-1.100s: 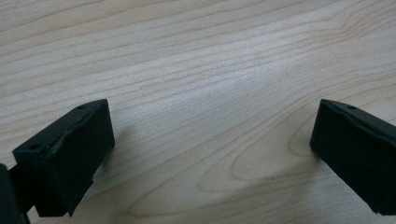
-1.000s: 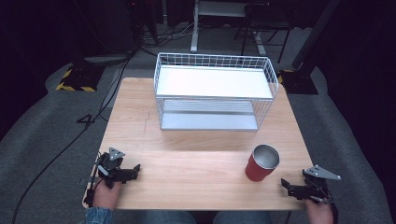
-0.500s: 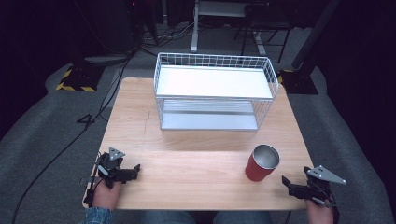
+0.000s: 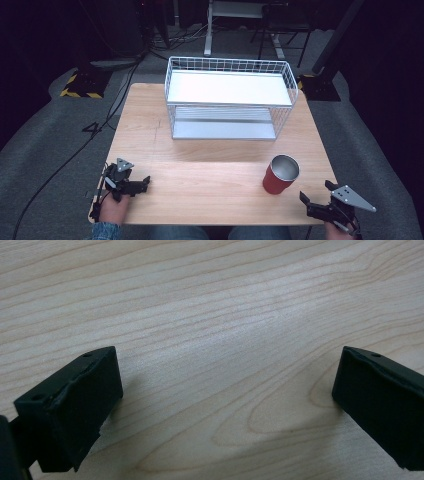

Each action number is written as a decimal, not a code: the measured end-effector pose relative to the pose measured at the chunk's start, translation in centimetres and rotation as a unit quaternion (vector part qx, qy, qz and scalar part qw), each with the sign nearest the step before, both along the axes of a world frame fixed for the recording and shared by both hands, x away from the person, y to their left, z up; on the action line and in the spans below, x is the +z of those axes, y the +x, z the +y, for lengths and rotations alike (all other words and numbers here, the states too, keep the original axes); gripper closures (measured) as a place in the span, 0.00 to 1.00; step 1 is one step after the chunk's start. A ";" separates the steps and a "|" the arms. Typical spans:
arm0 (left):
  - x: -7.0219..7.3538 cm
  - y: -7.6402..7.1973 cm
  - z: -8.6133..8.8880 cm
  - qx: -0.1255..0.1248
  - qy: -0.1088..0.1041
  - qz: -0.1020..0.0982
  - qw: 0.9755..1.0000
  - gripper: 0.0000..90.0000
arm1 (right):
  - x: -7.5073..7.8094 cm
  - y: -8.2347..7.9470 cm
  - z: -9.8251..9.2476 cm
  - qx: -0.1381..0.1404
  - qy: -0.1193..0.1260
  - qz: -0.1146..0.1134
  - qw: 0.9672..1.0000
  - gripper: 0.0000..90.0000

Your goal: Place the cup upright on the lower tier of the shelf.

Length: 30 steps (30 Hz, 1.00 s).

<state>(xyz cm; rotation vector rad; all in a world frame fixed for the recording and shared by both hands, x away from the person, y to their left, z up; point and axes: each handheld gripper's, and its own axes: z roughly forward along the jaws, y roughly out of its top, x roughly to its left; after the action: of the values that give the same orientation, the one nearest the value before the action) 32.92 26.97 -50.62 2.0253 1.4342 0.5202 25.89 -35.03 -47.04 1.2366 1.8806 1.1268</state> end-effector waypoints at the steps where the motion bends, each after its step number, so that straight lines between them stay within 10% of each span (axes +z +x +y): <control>1: 0.0 0.0 0.0 0.000 0.000 0.000 1.000 0.00 | 0.1 -0.2 0.2 0.001 -0.001 -0.004 1.000 0.00; 30: 0.0 0.0 0.0 -0.001 0.000 0.000 1.000 0.00 | 0.6 0.8 3.9 0.030 -0.008 -0.039 0.999 0.00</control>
<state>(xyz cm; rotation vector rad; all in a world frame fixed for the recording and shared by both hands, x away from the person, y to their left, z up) 32.91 26.96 -50.62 2.0264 1.4332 0.5200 26.68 -31.15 -46.48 1.1188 1.8758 1.1729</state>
